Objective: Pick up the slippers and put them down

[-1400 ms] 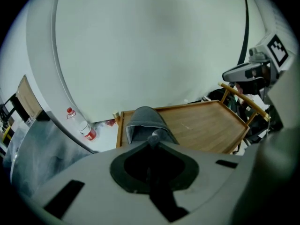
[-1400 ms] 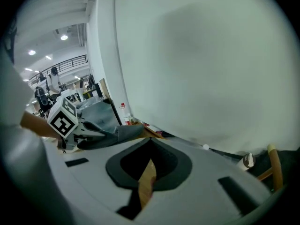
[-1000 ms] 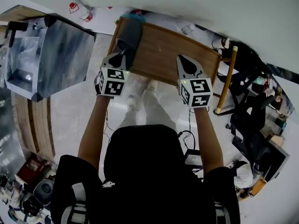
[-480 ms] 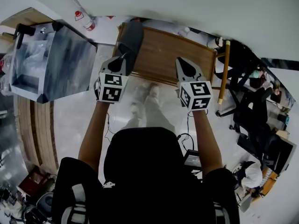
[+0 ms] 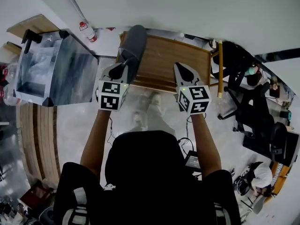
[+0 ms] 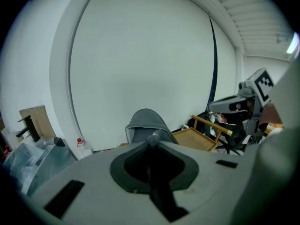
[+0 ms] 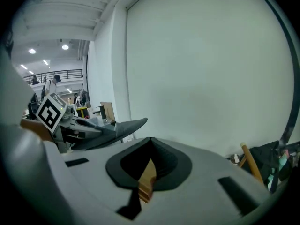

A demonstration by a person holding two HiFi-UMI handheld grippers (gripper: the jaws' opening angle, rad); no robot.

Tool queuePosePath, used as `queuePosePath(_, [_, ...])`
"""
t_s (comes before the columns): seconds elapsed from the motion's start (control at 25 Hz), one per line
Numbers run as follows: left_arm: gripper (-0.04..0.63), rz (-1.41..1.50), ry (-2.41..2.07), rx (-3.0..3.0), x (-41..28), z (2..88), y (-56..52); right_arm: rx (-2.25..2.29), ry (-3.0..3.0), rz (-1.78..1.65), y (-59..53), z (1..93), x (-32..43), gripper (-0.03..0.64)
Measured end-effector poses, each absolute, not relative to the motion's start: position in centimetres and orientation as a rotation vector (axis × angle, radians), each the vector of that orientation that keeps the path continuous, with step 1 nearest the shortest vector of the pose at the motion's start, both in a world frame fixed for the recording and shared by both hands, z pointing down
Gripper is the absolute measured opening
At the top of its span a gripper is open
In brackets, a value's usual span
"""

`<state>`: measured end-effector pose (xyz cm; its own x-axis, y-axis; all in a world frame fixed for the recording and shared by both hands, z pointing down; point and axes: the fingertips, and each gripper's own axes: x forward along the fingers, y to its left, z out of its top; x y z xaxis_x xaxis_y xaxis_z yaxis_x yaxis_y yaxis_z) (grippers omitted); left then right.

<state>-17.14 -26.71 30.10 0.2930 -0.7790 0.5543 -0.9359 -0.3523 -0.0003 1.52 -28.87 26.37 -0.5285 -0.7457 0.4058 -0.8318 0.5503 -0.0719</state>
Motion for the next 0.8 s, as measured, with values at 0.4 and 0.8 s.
queuePosePath(0.4, [0.023,0.599,-1.512,2.348,-16.3,28.1,-23.0,1.378,-2.451,0.310,-24.4,24.4,1.9,-0.002])
queuePosePath(0.8, [0.023,0.634,-1.514,2.433,-15.3,27.1,-21.7,1.450,-2.418,0.257,-22.2,23.1,3.6,-0.002])
